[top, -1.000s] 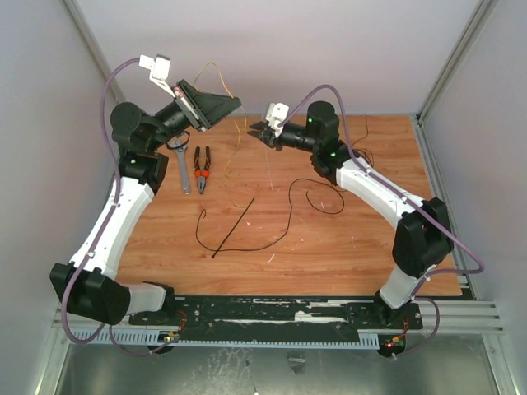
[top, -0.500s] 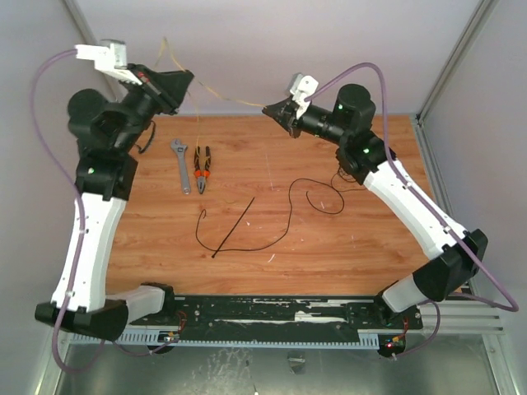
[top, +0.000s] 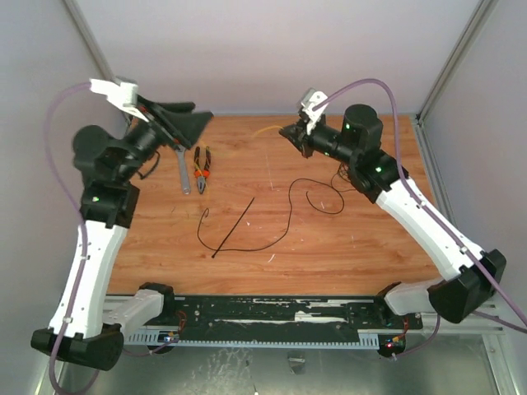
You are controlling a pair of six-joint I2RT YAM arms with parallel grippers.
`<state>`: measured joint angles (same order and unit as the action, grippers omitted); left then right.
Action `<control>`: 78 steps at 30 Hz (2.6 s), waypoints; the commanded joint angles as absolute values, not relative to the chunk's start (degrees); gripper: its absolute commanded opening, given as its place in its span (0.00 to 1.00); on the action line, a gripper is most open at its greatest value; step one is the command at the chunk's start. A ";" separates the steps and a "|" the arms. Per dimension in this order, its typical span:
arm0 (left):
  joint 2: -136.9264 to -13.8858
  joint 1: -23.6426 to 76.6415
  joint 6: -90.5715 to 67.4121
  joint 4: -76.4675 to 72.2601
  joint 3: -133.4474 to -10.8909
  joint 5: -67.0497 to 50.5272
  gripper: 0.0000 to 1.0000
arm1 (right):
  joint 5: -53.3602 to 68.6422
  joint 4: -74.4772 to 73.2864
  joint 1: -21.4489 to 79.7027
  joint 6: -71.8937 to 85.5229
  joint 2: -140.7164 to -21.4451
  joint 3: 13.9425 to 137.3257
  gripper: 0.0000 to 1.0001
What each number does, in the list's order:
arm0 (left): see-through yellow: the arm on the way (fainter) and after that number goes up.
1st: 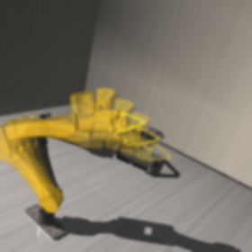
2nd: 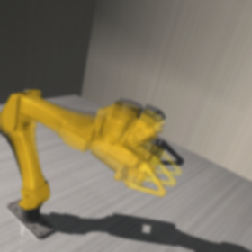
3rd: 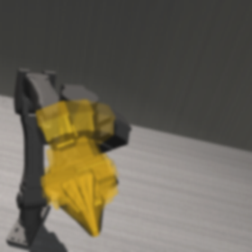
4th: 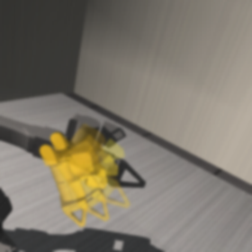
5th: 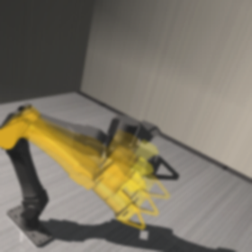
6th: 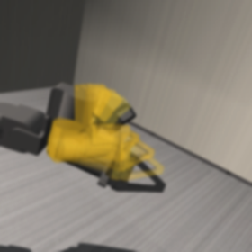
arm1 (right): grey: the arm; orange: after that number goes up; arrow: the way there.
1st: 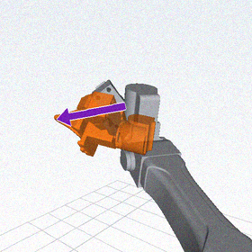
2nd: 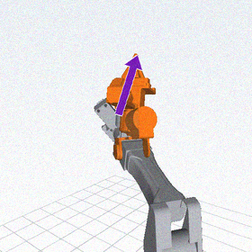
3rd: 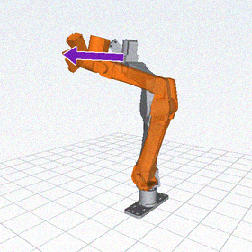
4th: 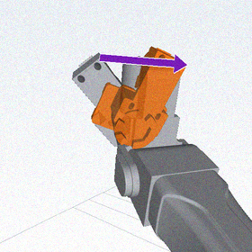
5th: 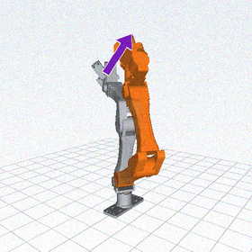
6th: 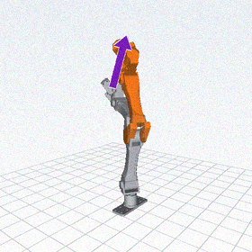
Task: Zip-tie the wires
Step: Place the cable at the center of the board, then pick up the ribbon at the center of the board.
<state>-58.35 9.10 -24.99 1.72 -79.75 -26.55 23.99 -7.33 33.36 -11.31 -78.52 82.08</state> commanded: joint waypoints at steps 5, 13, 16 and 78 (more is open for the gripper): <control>-54.05 8.96 -29.79 -4.81 -62.21 -27.61 0.94 | 11.81 -10.90 28.00 -6.40 -64.69 67.93 0.00; -51.46 8.96 -29.94 2.79 -55.18 -5.92 0.98 | 0.98 -16.05 25.02 -5.52 -53.82 62.62 0.00; -51.03 8.96 -31.02 4.65 -49.93 0.21 0.98 | -5.08 -17.10 24.70 -4.44 -52.18 61.75 0.00; -80.78 34.65 -24.28 22.53 -57.14 15.39 0.87 | 0.65 -9.53 6.82 11.17 -62.02 45.87 0.52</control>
